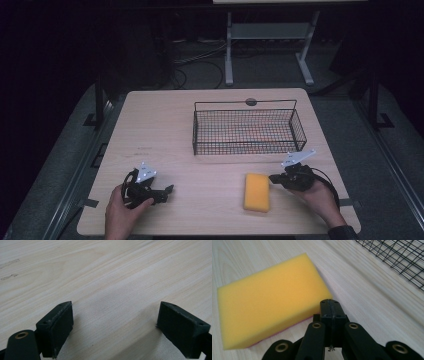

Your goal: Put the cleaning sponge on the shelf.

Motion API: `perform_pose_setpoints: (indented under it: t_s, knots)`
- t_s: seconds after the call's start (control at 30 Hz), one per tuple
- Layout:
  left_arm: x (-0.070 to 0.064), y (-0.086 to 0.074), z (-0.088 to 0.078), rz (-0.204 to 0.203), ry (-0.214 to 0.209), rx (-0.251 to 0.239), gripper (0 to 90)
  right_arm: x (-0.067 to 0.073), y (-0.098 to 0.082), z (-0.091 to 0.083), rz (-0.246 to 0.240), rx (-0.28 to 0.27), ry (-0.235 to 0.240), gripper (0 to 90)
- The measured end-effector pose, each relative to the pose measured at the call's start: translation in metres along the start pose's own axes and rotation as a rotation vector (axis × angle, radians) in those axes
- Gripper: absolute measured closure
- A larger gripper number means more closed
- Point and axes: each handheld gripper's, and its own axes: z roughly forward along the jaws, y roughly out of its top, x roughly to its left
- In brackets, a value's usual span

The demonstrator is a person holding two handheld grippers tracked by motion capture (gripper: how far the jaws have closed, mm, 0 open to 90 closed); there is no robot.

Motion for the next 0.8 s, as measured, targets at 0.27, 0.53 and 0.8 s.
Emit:
perform_pose_setpoints:
  t_s: [0.27,0.53,0.8]
  knots:
    - [0.0,0.0,0.0,-0.001,0.0,-0.001,12.6,0.001,0.008,0.005,-0.013,0.005,0.008,89.9]
    - [0.0,0.0,0.0,-0.001,0.0,-0.001,12.6,0.002,0.012,0.009,-0.015,0.004,0.015,89.9]
    - [0.0,0.0,0.0,0.0,0.0,-0.001,12.6,0.003,0.018,0.013,-0.023,0.008,0.015,89.9]
